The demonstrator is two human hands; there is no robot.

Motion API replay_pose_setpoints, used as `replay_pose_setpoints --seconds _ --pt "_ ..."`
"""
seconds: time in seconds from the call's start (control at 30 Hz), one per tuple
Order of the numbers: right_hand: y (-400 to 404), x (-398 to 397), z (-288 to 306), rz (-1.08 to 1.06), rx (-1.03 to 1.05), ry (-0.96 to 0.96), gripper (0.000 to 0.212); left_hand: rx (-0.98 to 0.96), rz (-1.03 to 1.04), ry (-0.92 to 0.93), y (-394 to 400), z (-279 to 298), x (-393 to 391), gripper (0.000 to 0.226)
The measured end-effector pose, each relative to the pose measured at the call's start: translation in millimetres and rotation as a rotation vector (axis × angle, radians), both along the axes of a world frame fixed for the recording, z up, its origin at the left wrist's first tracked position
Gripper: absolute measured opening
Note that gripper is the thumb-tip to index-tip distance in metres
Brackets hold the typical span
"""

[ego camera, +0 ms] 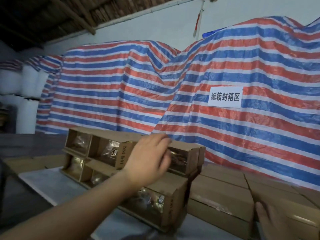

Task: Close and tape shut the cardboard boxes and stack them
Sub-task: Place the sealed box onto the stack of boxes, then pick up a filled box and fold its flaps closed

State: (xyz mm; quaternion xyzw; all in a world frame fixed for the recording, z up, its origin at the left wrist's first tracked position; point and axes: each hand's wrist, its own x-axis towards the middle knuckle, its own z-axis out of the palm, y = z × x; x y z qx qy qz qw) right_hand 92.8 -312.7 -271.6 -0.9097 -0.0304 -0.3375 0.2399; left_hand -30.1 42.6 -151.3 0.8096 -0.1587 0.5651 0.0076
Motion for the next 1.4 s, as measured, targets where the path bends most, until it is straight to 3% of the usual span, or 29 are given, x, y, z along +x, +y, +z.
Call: replay_pose_setpoints --seconds 0.07,0.13,0.2,0.27,0.37,0.47,0.57,0.7,0.87,0.93,1.13,1.27,1.4 --pt "26 -11 17 -0.064 0.087 -0.179 0.029 -0.025 0.096 -0.018 37 12 2 0.04" --pt "57 -19 38 0.025 -0.031 -0.296 0.036 -0.085 0.172 -0.036 74 20 5 0.034" --pt "103 -35 63 0.246 -0.165 -0.207 0.05 -0.132 0.259 -0.03 107 26 9 0.031" --pt "158 -46 86 0.407 -0.101 -0.087 0.069 -0.177 0.36 0.037 133 28 14 0.041" --pt "247 -51 120 0.648 -0.053 -0.153 0.09 -0.207 0.547 0.209 163 29 21 0.067" --pt "326 -45 140 0.726 -0.127 -0.201 0.094 -0.184 0.657 0.334 183 26 25 0.078" --pt "381 -37 148 0.689 -0.236 -0.2 0.097 -0.199 0.672 0.41 195 21 29 0.074" --pt "410 -23 150 0.623 -0.309 -0.11 0.089 -0.178 0.632 0.47 208 11 41 0.069" --pt "414 -29 143 0.509 -0.313 -0.115 0.025 -0.237 0.568 0.41 218 5 52 0.053" --pt "414 -34 143 0.515 -0.336 -0.111 0.014 -0.282 0.53 0.401 223 2 53 0.051" --pt "398 -45 173 0.602 -0.252 -0.076 0.016 -0.496 0.282 0.228 220 20 39 0.033" --pt "370 -62 210 0.651 -0.198 -0.011 0.015 -0.689 0.034 0.279 204 52 20 0.023" --pt "326 -83 249 0.663 -0.142 0.057 0.017 -0.764 -0.099 0.289 172 88 4 0.02"
